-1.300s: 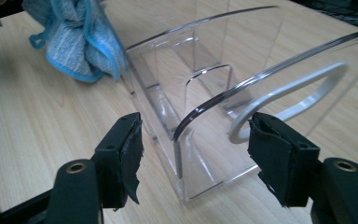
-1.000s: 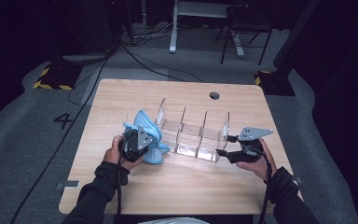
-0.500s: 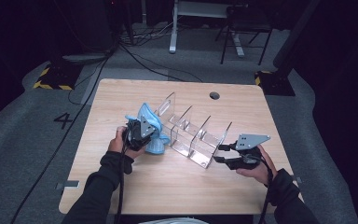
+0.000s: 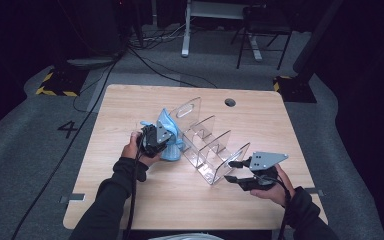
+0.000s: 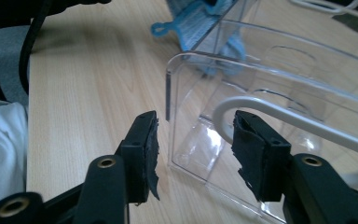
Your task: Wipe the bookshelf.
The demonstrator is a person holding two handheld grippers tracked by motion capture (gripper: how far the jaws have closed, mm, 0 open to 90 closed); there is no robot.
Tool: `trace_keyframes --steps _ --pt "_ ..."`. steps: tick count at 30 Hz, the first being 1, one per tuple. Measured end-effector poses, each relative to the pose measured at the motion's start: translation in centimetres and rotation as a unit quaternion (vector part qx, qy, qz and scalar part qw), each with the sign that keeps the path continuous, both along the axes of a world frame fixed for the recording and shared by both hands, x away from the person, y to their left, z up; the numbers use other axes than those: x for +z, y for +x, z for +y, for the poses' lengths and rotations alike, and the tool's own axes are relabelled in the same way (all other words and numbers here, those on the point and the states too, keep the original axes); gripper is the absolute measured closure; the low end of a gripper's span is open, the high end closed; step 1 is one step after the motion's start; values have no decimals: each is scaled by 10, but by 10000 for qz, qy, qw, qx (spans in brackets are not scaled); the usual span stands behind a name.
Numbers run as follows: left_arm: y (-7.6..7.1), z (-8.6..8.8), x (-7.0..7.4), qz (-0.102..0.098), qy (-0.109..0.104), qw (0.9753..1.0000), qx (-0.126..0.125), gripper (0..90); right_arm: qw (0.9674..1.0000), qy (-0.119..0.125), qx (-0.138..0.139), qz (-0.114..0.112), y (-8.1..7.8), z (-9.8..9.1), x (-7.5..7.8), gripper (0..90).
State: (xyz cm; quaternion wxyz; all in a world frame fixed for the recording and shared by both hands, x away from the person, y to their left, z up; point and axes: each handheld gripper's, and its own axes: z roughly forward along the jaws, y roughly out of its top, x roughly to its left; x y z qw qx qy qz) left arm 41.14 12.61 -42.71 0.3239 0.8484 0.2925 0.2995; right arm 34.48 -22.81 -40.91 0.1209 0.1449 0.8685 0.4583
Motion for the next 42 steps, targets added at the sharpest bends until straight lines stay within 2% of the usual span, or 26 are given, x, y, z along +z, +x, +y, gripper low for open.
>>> trace_keyframes --steps 4,6,10,15,20,21,22,23,24,26,30,32,35,39,42 --pt "-15 5 4 -21 -5 9999 -120 754 9997 145 -180 -114 -5 -20 10 487" --pt "-21 6 6 -20 -51 9998 -185 754 9995 169 -233 -147 -5 -23 12 483" --pt "-40 4 7 4 -56 9990 -438 754 9974 188 -616 -328 0 -42 15 462" --pt "-63 0 2 126 49 9970 -764 753 9948 176 -951 -315 13 -53 11 437" --pt "-78 -1 -5 359 -81 9944 -989 752 9935 248 -1091 -202 27 -55 4 405" --pt "-83 -1 -8 446 -127 9931 -1077 751 9935 222 -1106 -135 33 -53 1 392" --pt "-83 -1 -8 446 -127 9931 -1077 751 9935 238 -1102 -129 34 -53 0 391" --pt "-88 -2 -10 488 -145 9916 -1190 750 9936 269 -1093 -90 36 -52 -2 387" --pt "-88 -2 -10 488 -145 9916 -1190 750 9936 269 -1093 -90 36 -52 -2 387" --pt "-93 -5 -13 559 -152 9900 -1288 749 9937 217 -1097 -61 40 -50 -4 379" --pt "-98 -11 -18 693 -137 9864 -1481 748 9937 292 -1085 22 46 -50 -6 364" --pt "-99 -15 -21 779 -156 9843 -1575 744 9940 297 -1051 71 48 -50 -7 362" --pt "-102 -24 -27 912 -163 9799 -1768 743 9939 306 -1051 102 51 -50 -9 351" --pt "-110 -41 -35 1051 21 9732 -2047 740 9950 329 -926 163 53 -48 -11 344" --pt "-114 -49 -37 1043 175 9703 -2176 738 9952 282 -927 127 53 -46 -11 343"
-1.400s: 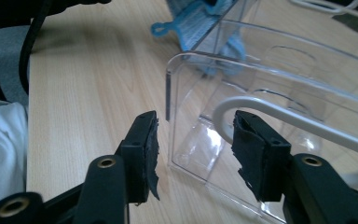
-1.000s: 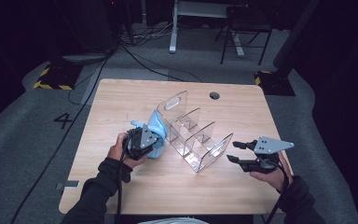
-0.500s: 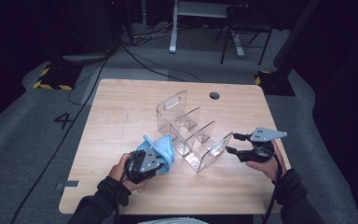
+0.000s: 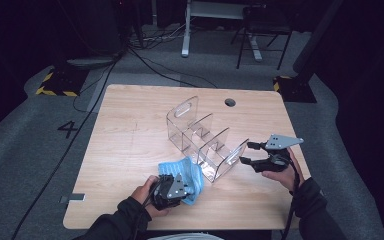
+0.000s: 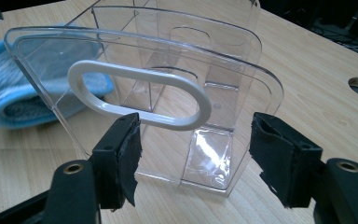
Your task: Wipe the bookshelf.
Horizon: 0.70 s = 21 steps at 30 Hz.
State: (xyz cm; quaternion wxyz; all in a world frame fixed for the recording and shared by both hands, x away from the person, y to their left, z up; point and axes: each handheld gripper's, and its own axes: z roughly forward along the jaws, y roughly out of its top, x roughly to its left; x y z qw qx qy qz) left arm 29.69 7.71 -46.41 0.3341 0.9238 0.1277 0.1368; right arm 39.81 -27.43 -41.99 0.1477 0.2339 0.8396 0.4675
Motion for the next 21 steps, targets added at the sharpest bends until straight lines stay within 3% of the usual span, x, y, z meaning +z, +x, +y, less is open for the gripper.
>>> trace_keyframes --steps 8,15,21 --pt "2 -1 -4 53 37 10000 -33 732 9997 -5 -186 -156 0 -7 7 331" --pt "3 -4 -7 92 86 9999 -84 728 9997 39 -185 -136 9 -5 8 318" --pt "3 -4 -9 97 102 9999 -81 727 9998 -75 -149 -87 16 2 3 310"
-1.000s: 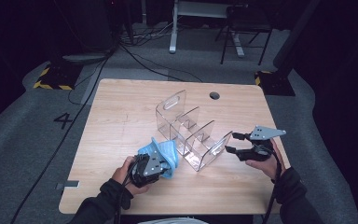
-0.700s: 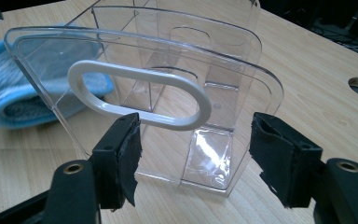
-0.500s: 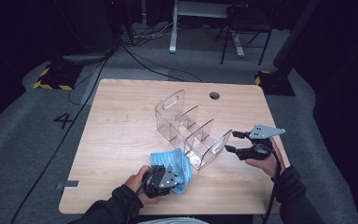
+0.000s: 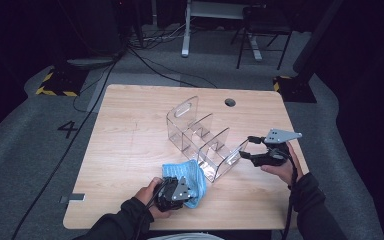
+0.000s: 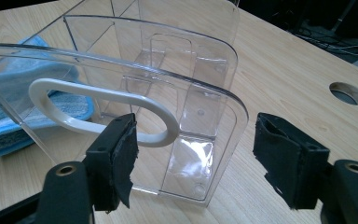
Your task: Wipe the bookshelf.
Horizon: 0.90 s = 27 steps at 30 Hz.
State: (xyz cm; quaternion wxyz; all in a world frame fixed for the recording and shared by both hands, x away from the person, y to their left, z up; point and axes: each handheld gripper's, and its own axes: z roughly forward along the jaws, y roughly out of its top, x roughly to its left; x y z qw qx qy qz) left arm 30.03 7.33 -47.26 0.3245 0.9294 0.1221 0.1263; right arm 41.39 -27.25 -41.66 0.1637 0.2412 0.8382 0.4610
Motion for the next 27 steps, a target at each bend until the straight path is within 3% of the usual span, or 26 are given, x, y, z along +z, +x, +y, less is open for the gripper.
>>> trace_keyframes --steps 24,27 --pt "-2 -2 -1 -64 79 9999 -77 721 9988 -204 436 -66 -11 13 -1 370" --pt "-1 -1 -2 -35 79 9999 -68 721 9980 -166 610 16 -16 16 1 390"
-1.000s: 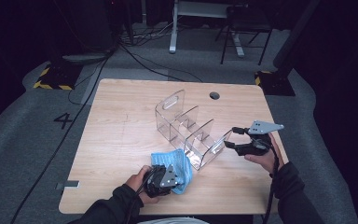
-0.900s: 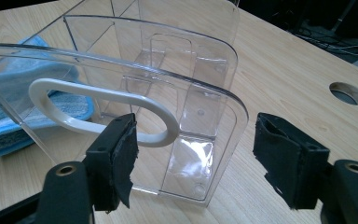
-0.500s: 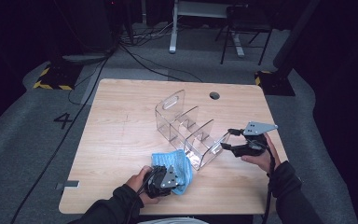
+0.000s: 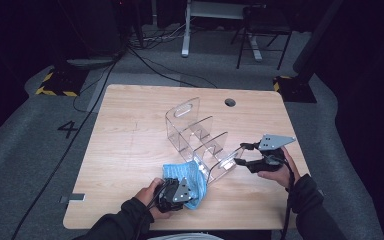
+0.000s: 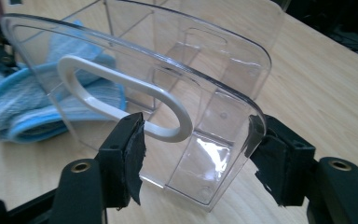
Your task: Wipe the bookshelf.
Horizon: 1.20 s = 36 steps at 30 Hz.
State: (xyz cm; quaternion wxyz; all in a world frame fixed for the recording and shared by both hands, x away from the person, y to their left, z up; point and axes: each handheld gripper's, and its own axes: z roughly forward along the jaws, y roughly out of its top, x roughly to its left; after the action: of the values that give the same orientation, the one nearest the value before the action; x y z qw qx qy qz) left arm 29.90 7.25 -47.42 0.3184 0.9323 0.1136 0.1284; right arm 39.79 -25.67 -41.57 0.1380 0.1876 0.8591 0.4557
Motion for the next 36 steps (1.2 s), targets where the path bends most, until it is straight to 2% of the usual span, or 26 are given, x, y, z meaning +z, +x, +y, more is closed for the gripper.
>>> trace_keyframes --steps 3,6,12,20,24,28,33,36 --pt "1 2 -1 -15 42 10000 30 721 9999 -52 144 -32 -6 4 1 430" --pt "4 8 -1 -9 32 9999 153 720 9991 -160 372 -120 -16 11 3 473" --pt "10 17 -1 -43 75 9992 399 720 9966 -213 784 -167 -26 22 5 544" --pt "16 23 0 -158 54 9966 803 721 9928 -340 1128 -226 -33 30 6 592" --pt "20 25 0 -171 42 9950 986 722 9913 -354 1248 -231 -36 31 7 614" --pt "24 26 0 -175 47 9942 1063 722 9906 -375 1294 -246 -37 33 7 616" --pt "28 26 0 -225 71 9934 1122 722 9910 -337 1274 -249 -37 34 5 620" --pt "41 24 0 -337 109 9916 1244 724 9921 -256 1205 -234 -35 35 3 647"
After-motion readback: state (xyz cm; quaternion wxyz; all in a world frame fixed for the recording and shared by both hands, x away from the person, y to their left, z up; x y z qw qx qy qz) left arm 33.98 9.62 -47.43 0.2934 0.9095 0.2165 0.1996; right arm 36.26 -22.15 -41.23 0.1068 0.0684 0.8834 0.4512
